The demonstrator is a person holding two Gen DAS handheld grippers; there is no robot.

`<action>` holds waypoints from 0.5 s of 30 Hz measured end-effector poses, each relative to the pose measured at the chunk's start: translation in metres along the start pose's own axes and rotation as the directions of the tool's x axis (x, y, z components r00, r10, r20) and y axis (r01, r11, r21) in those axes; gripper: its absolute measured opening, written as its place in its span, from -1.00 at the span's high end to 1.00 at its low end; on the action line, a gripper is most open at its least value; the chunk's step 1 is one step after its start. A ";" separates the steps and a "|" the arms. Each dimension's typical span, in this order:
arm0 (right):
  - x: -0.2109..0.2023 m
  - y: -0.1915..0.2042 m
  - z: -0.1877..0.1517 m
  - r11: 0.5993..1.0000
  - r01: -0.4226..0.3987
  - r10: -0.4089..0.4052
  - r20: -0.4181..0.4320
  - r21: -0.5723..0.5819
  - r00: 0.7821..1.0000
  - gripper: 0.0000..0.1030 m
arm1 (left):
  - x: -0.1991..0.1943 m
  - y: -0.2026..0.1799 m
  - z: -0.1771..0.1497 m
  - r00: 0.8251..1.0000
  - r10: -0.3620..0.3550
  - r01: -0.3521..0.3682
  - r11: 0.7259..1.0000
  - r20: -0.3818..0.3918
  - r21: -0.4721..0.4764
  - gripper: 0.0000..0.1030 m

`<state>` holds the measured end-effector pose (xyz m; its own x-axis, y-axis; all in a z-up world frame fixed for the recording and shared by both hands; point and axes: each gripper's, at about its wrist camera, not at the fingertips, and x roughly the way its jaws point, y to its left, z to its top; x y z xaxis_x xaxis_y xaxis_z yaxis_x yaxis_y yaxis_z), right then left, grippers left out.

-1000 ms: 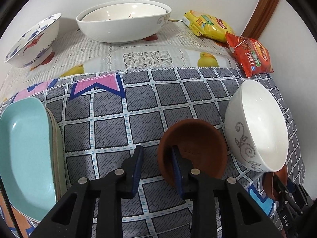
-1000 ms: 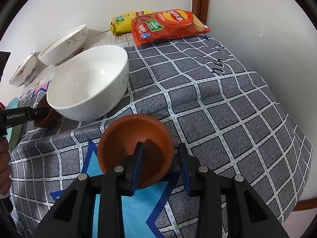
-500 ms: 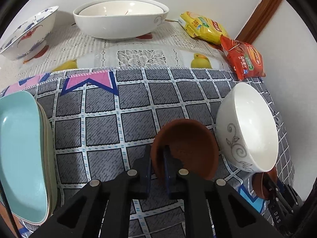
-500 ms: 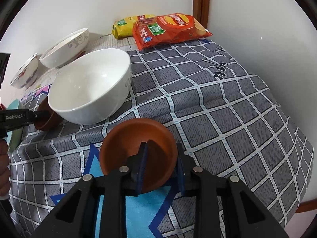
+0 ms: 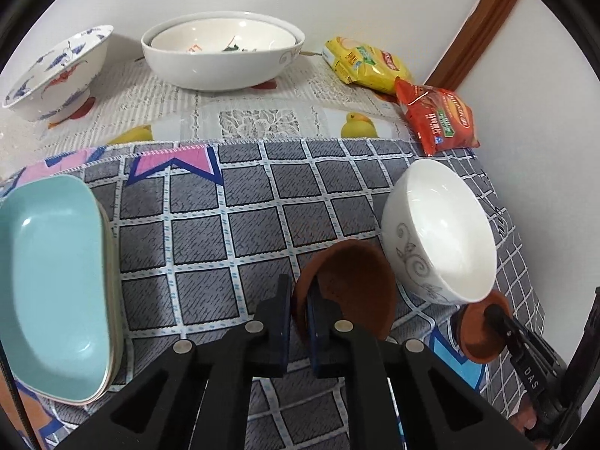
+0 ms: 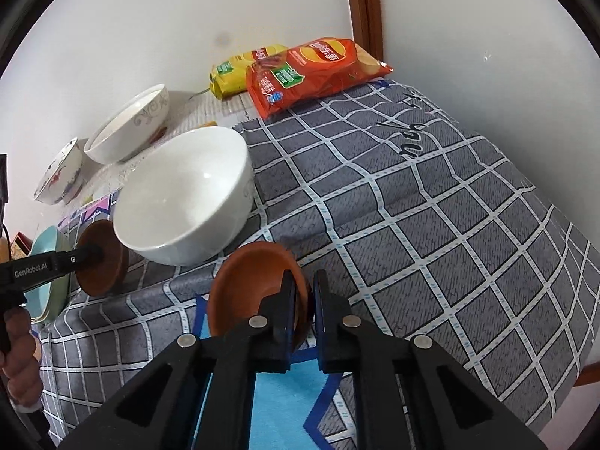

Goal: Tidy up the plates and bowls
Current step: 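Carry the brown bowl in the right gripper over the white bowl while left gripper holds its brown bowl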

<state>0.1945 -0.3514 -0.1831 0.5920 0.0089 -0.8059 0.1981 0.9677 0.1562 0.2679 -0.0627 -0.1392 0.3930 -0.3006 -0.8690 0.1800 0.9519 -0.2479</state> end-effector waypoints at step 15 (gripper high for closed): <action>-0.060 0.013 0.035 1.000 -0.017 0.020 0.111 -0.022 0.994 0.82 | -0.054 0.005 0.008 0.996 -0.007 0.007 1.000 0.085 0.001 0.85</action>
<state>0.1896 -0.3481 -0.1127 0.6791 -0.0002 -0.7341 0.1708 0.9726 0.1578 0.2543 -0.0415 -0.0900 0.4674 -0.3109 -0.8276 0.1839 0.9498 -0.2529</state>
